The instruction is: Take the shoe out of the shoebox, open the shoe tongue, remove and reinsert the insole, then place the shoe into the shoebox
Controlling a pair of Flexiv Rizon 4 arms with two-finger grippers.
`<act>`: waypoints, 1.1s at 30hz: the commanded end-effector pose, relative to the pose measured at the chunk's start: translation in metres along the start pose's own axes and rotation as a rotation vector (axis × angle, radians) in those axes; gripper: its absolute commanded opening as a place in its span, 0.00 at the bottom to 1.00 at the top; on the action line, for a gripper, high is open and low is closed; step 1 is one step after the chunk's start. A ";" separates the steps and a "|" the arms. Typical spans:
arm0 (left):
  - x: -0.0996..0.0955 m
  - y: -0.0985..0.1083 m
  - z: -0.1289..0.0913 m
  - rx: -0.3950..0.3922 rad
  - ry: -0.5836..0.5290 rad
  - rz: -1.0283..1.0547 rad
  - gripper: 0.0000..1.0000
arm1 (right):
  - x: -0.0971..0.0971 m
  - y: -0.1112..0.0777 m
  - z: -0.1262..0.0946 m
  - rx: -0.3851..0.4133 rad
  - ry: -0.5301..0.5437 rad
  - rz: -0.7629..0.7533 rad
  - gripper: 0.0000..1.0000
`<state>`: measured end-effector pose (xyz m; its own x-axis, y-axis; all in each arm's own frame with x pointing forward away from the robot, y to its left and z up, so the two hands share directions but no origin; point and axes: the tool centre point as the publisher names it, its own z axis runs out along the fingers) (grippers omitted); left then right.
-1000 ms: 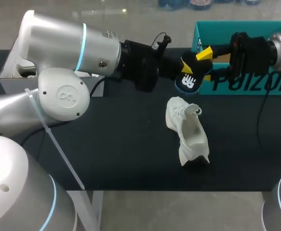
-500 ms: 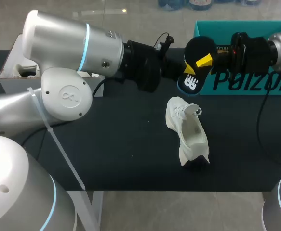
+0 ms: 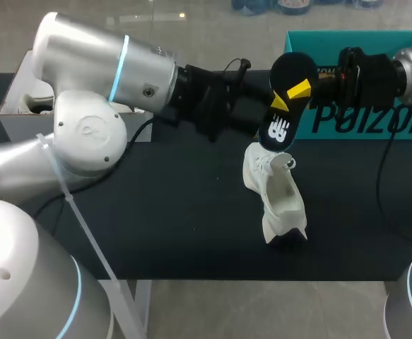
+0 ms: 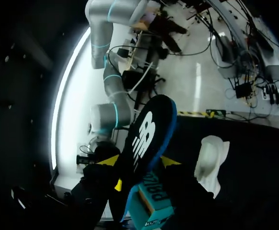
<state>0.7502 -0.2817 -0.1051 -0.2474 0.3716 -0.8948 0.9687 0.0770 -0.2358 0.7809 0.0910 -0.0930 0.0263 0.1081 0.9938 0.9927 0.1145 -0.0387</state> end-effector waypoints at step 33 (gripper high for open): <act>-0.085 0.029 -0.108 -0.086 0.942 -0.049 1.00 | 0.000 0.001 0.001 0.000 0.000 0.000 0.00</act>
<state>0.7974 -0.2047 0.0020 -0.2547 0.7527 -0.6071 0.9656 0.1644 -0.2013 0.7809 0.0911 -0.0930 0.0264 0.1081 0.9938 0.9927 0.1146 -0.0388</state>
